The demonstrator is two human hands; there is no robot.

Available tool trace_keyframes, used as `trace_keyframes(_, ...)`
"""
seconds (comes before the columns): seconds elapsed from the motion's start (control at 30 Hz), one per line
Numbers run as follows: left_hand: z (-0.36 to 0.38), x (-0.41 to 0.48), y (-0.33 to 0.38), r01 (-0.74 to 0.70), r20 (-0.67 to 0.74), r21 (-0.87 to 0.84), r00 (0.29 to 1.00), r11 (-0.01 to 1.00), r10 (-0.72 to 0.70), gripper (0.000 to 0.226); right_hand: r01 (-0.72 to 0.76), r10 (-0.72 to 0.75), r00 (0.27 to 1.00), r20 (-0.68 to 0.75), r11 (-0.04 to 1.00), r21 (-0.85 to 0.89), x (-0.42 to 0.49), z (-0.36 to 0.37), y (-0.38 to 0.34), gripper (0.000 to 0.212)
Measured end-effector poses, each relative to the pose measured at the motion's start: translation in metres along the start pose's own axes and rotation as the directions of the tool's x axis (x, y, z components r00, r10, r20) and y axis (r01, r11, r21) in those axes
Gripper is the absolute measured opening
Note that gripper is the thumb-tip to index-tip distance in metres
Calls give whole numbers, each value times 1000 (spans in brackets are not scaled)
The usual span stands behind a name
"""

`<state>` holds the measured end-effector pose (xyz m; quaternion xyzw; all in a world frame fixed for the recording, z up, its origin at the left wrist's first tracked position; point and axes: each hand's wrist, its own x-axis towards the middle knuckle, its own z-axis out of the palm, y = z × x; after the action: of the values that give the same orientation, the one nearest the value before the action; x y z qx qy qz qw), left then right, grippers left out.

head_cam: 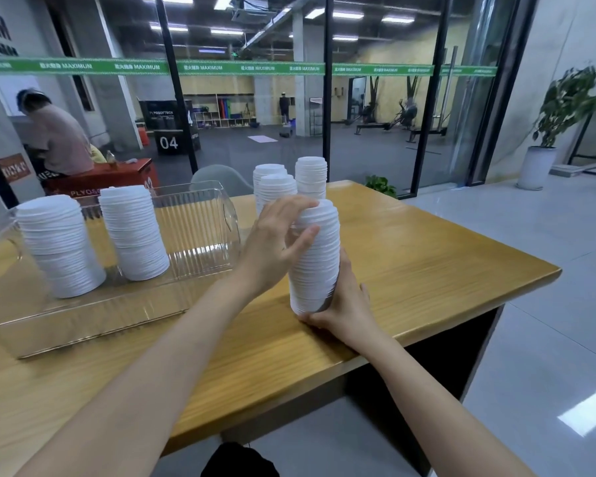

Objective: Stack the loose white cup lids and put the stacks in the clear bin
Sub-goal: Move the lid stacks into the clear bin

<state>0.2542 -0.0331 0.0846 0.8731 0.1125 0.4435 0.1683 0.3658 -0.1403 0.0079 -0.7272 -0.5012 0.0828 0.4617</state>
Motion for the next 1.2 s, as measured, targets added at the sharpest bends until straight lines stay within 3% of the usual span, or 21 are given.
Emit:
trace_keyframes(0.2,-13,3,5,-15,6,36,1000,999,15,47,40,-40,996,-75,999,0,1,1,-14,130)
trace_keyframes(0.43,-78,22,24,-106,-60,137,992,985,115,47,175,-176,977,-117,984,-14,12,-1,-69,136)
trace_keyframes(0.73,-178,29,14,-145,-116,302,975,942,187,39,356,-348,934,-74,923,149,34,42,-152,135)
trace_keyframes(1.0,-203,22,-61,-27,-84,343,995,939,59,41,361,-357,933,-54,929,81,93,122,-164,129)
trace_keyframes(1.13,-194,24,-98,87,-62,366,996,926,-69,41,306,-318,948,-8,903,302,117,157,-154,125)
trace_keyframes(1.2,-187,25,-115,113,-67,418,993,902,-93,45,226,-261,963,64,916,332,133,175,-141,127)
